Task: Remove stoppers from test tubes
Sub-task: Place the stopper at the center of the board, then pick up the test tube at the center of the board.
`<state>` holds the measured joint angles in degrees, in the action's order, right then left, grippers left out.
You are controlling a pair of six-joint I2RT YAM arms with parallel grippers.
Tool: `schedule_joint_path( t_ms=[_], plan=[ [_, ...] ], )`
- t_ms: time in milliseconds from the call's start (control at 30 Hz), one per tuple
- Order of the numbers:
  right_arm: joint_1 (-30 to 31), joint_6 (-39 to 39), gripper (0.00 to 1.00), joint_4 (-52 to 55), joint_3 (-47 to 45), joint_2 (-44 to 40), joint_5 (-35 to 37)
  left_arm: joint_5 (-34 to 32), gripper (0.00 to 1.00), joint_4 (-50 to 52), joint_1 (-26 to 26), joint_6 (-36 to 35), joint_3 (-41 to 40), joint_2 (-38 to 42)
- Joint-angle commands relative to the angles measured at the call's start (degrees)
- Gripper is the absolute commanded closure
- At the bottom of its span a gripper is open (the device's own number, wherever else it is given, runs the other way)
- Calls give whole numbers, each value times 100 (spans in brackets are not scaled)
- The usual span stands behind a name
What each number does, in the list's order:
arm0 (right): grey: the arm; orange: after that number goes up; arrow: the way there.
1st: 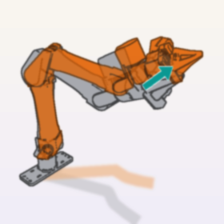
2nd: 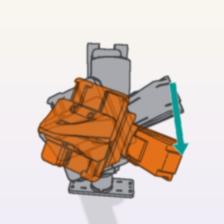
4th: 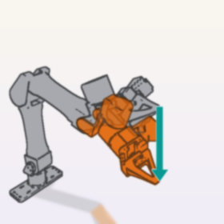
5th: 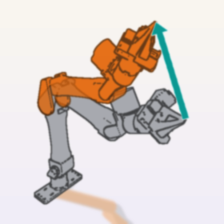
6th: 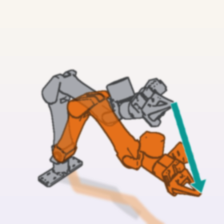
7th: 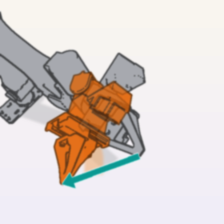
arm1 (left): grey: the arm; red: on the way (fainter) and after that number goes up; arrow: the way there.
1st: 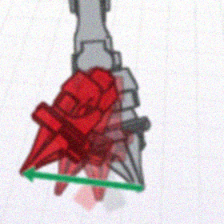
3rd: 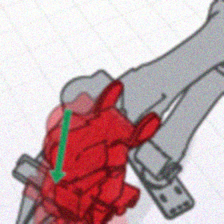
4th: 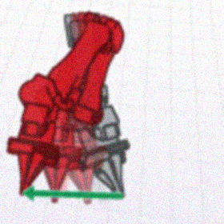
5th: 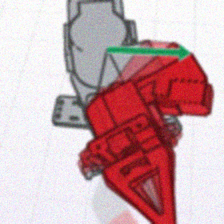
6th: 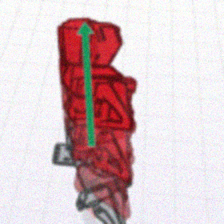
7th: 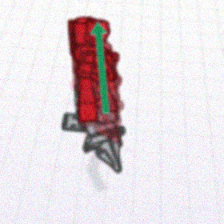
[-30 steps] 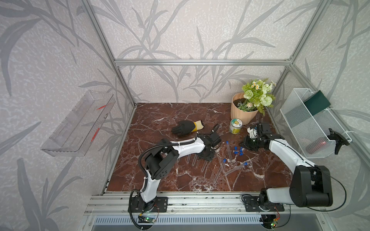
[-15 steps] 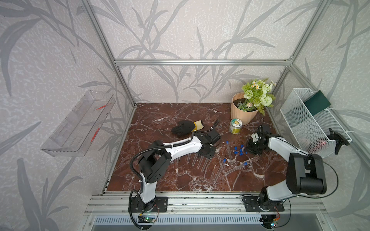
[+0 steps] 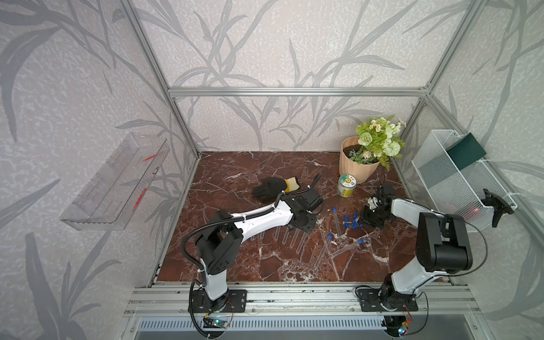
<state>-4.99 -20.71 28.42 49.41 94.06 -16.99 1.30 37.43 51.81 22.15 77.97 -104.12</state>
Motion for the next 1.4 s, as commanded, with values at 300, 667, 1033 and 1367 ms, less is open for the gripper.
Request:
schedule_joint_path(
  t_ms=[300,667,1033,1367],
  plan=[
    [-21,67,70,142,-133,6,364,-148,48,-140,92,102,-464,571],
    [203,-49,59,1085,265,-1253,465,-25,47,11,383,264,-774,901],
    [559,286,32,1477,-121,-2425,-785,-427,48,518,1114,1171,251,102],
    [836,80,10,1498,-572,-2981,-1191,-297,48,517,1375,1718,950,-977]
  ],
)
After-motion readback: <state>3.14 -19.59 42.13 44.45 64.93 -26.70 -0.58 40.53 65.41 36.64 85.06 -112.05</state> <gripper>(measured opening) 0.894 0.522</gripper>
